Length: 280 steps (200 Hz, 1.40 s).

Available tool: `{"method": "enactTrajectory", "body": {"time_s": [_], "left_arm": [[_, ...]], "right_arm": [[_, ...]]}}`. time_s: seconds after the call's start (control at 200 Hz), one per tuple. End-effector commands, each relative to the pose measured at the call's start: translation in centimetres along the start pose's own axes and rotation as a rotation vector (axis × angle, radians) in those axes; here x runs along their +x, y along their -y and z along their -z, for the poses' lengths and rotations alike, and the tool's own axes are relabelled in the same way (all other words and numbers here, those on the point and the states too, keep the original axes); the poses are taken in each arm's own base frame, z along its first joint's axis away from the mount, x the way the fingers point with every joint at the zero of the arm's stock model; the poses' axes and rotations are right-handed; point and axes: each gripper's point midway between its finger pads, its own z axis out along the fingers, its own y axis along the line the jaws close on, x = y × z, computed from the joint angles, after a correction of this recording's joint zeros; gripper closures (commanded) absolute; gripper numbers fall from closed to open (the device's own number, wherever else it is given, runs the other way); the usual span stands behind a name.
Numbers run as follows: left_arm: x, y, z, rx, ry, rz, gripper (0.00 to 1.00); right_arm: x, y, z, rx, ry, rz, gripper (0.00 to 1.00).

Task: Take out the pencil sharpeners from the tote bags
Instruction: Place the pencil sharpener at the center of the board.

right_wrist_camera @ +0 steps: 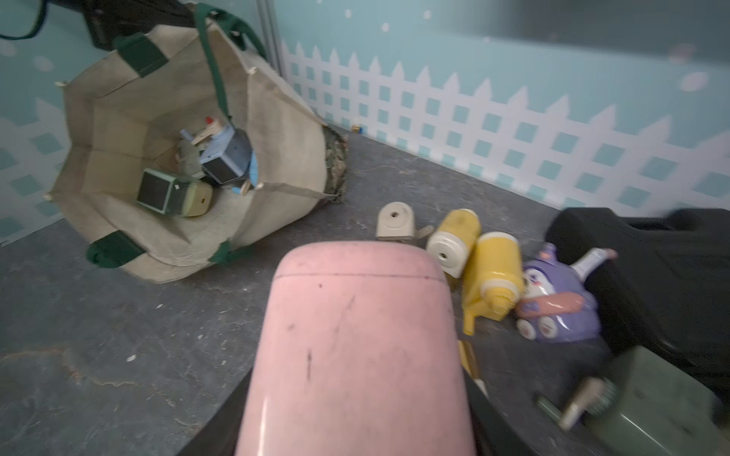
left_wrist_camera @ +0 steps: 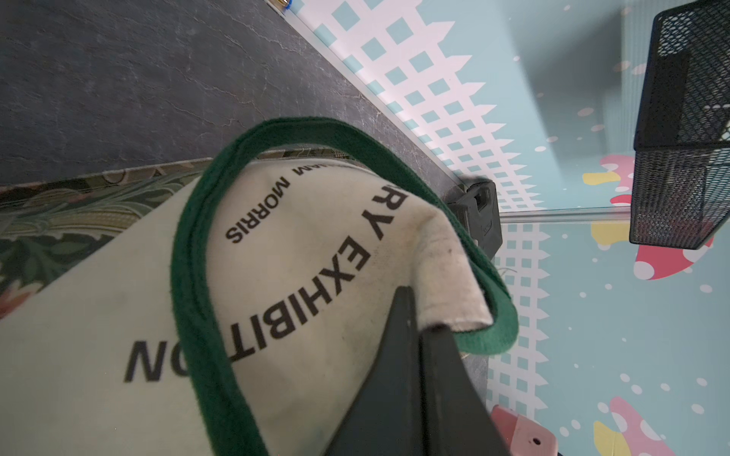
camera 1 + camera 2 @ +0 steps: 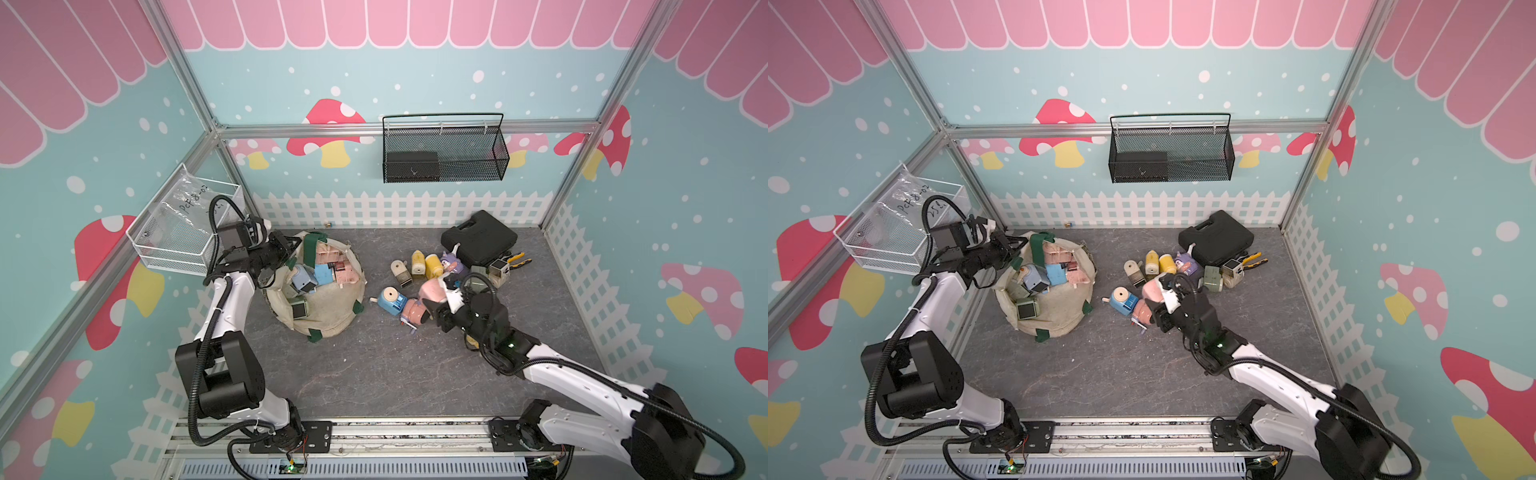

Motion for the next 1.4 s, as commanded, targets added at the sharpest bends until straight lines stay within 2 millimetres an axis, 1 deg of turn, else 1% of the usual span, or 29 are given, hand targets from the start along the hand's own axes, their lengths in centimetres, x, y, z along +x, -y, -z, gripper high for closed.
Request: {"method": "enactTrajectory", "body": {"time_s": [0.0, 0.02, 0.105, 0.22, 0.315, 0.45, 0.595, 0.76, 0.896, 1.011, 1.221, 1.286, 1.396], "left_arm": [[0.0, 0.3, -0.1, 0.023, -0.001, 0.0, 1.0], [0.0, 0.3, -0.1, 0.022, -0.001, 0.0, 1.0], [0.0, 0.3, -0.1, 0.021, -0.002, 0.001, 1.0], [0.0, 0.3, -0.1, 0.022, -0.002, -0.001, 1.0], [0.1, 0.3, -0.1, 0.021, -0.003, -0.002, 1.0], [0.1, 0.3, -0.2, 0.023, -0.004, -0.002, 1.0], [0.0, 0.4, -0.1, 0.023, -0.002, -0.005, 1.0], [0.1, 0.3, -0.1, 0.021, -0.003, -0.002, 1.0], [0.1, 0.3, -0.1, 0.022, -0.003, -0.003, 1.0], [0.1, 0.3, -0.1, 0.022, -0.003, -0.003, 1.0], [0.0, 0.4, 0.0, 0.022, -0.001, -0.005, 1.0], [0.0, 0.4, -0.1, 0.023, -0.001, -0.007, 1.0], [0.0, 0.4, -0.1, 0.022, -0.001, -0.007, 1.0]], "right_arm": [[-0.3, 2.6, 2.0, 0.106, 0.032, -0.039, 0.56], [-0.2, 3.5, 2.2, 0.147, 0.026, -0.042, 0.56], [1.7, 7.1, 3.0, 0.303, -0.036, -0.084, 0.56], [4.0, 10.6, 3.9, 0.425, -0.084, -0.142, 0.56], [5.7, 12.4, 4.0, 0.462, -0.117, -0.19, 0.57], [8.3, 14.2, 3.8, 0.506, -0.18, -0.247, 0.57], [10.3, 16.0, 3.7, 0.56, -0.216, -0.285, 0.56], [12.5, 17.1, 2.9, 0.578, -0.276, -0.337, 0.56], [13.6, 17.9, 2.3, 0.592, -0.301, -0.369, 0.56], [14.2, 18.2, 1.6, 0.589, -0.322, -0.38, 0.56], [16.0, 18.0, 1.1, 0.579, -0.37, -0.397, 0.54], [16.4, 18.0, 1.1, 0.581, -0.38, -0.401, 0.51], [16.6, 18.0, 1.1, 0.577, -0.385, -0.403, 0.41]]}}
